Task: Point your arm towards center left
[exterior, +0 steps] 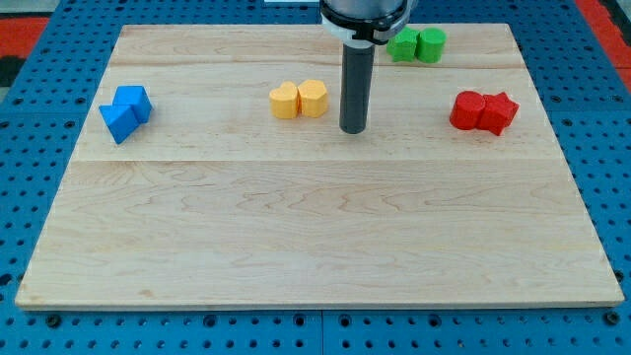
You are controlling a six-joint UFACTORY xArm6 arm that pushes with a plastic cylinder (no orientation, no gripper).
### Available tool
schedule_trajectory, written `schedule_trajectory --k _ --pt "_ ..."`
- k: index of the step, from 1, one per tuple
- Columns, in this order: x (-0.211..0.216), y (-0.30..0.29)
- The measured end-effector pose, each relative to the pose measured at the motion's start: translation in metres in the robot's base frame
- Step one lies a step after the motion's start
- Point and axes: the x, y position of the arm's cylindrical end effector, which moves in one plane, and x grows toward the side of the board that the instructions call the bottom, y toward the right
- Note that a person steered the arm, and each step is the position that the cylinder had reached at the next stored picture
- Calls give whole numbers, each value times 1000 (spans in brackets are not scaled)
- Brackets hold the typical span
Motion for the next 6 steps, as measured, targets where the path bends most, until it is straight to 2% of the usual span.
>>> schedule_trajectory --k 6 --pt "7 15"
